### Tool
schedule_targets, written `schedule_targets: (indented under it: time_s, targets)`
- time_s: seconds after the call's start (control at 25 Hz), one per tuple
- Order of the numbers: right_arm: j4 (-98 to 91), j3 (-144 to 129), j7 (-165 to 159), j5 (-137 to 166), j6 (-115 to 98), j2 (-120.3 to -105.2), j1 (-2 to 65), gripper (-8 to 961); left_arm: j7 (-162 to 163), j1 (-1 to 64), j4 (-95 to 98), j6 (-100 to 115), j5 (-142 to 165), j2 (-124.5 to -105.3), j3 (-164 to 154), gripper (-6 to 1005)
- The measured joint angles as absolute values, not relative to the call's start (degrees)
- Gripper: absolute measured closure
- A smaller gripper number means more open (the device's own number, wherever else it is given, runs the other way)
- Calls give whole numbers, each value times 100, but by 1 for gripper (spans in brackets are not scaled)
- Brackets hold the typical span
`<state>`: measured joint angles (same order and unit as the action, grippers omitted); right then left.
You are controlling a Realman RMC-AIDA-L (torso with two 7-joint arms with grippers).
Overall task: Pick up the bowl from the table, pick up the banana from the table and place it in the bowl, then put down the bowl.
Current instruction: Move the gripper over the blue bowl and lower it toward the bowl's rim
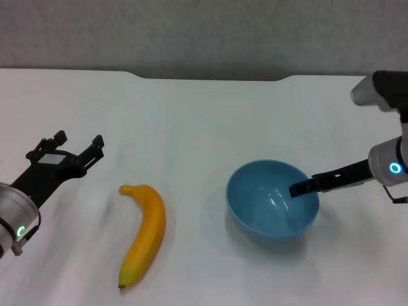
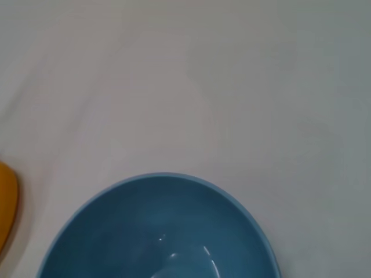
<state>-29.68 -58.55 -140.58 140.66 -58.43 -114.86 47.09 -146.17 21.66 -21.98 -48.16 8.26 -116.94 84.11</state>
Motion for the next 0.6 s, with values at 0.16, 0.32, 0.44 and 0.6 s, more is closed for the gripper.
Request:
schedule_targets:
  time_s: [0.16,0.32,0.44,0.6]
  targets:
    - [-2771,-5979,-14044,14039,-5660,-11501,4798,64,-14616,2169,-2216,-4814,826,-11691,8411,133]
    - [-2618,-5999,-14037,14039,-5574,-11507,4886,64,-14609,2180,-2222,-4808,826,-11689,8406,133]
    - [-2574,-6000,-14036,14039,-5521,-11512,4889,65,-14607,2187,-2224,-4807,826,-11689,8402,133]
    - [-2555,-5999,-14036,14046,-5489,-11513,4873,65,-14606,2188,-2224,-4807,826,-11689,8402,133]
